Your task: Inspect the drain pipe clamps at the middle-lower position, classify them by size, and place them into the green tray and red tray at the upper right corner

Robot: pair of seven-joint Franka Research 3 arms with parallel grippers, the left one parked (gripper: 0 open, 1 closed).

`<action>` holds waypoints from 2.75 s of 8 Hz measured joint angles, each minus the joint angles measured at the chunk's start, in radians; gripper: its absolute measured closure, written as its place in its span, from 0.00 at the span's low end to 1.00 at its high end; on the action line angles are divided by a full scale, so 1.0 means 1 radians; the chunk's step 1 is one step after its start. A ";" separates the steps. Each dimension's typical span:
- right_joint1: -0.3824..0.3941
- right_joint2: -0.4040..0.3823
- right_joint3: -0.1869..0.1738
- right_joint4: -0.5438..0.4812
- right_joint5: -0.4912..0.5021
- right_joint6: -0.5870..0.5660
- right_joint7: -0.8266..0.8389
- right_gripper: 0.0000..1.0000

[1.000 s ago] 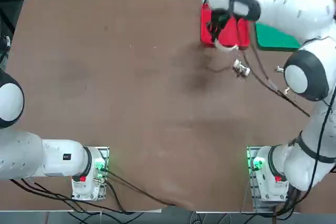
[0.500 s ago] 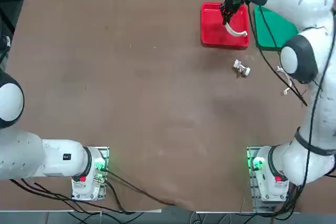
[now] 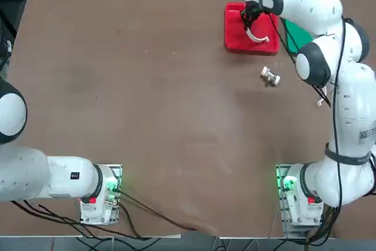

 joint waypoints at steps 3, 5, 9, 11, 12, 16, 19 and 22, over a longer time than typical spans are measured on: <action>-0.032 -0.019 -0.007 0.033 -0.020 -0.070 0.004 0.24; -0.115 -0.122 -0.015 0.025 -0.030 -0.253 -0.019 0.00; -0.357 -0.429 -0.025 -0.367 -0.096 -0.274 -0.261 0.05; -0.431 -0.547 -0.025 -0.638 -0.182 -0.139 -0.319 0.05; -0.462 -0.588 -0.024 -0.762 -0.198 -0.068 -0.361 0.05; -0.603 -0.619 -0.025 -1.048 -0.293 0.191 -0.504 0.07; -0.623 -0.585 -0.024 -1.087 -0.321 0.245 -0.507 0.42; -0.625 -0.557 -0.021 -1.084 -0.366 0.268 -0.507 0.75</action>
